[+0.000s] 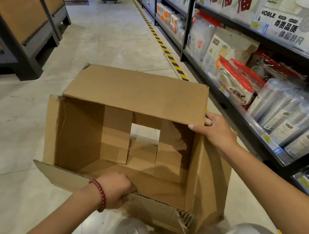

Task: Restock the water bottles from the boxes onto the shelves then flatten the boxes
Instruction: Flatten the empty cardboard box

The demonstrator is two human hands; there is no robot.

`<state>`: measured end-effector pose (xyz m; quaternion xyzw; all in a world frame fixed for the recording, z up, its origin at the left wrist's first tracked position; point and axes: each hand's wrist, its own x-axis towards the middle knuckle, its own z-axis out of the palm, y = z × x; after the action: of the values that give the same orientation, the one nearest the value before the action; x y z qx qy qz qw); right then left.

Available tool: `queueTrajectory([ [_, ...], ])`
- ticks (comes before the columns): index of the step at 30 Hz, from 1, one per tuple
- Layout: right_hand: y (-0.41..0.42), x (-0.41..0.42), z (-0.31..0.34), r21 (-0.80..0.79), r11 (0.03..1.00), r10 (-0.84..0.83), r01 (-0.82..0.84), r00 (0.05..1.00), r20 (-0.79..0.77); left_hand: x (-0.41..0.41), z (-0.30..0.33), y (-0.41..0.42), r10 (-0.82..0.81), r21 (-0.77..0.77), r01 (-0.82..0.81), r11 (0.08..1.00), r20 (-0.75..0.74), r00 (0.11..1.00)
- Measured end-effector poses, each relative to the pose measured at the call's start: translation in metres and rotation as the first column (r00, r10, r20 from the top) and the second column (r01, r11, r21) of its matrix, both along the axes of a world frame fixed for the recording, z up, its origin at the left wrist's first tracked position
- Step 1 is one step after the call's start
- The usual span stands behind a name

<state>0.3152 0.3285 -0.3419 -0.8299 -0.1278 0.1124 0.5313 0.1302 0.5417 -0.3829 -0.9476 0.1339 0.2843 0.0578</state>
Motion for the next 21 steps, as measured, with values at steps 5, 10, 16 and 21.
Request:
queueTrajectory([
  [5, 0.012, -0.009, 0.003, 0.093, 0.986, -0.155, 0.140, 0.971, 0.181, -0.015, -0.023, 0.019, 0.076, 0.004, -0.076, 0.997, 0.079, 0.994],
  [10, 0.030, -0.020, -0.003, -0.094, 0.983, -0.110, 0.157, 0.917, 0.383, -0.018, -0.047, 0.051, 0.235, 0.068, -0.252, 0.965, 0.196, 0.952],
  [16, 0.074, -0.027, -0.008, -0.277, 0.957, 0.045, 0.084, 0.902, 0.429, 0.004, -0.048, 0.077, 0.350, 0.154, -0.454, 0.877, 0.441, 0.826],
  [21, 0.096, -0.049, -0.012, -0.377, 0.926, 0.180, -0.008, 0.889, 0.422, -0.037, -0.036, 0.091, 0.602, -0.037, -0.654, 0.756, 0.432, 0.672],
])
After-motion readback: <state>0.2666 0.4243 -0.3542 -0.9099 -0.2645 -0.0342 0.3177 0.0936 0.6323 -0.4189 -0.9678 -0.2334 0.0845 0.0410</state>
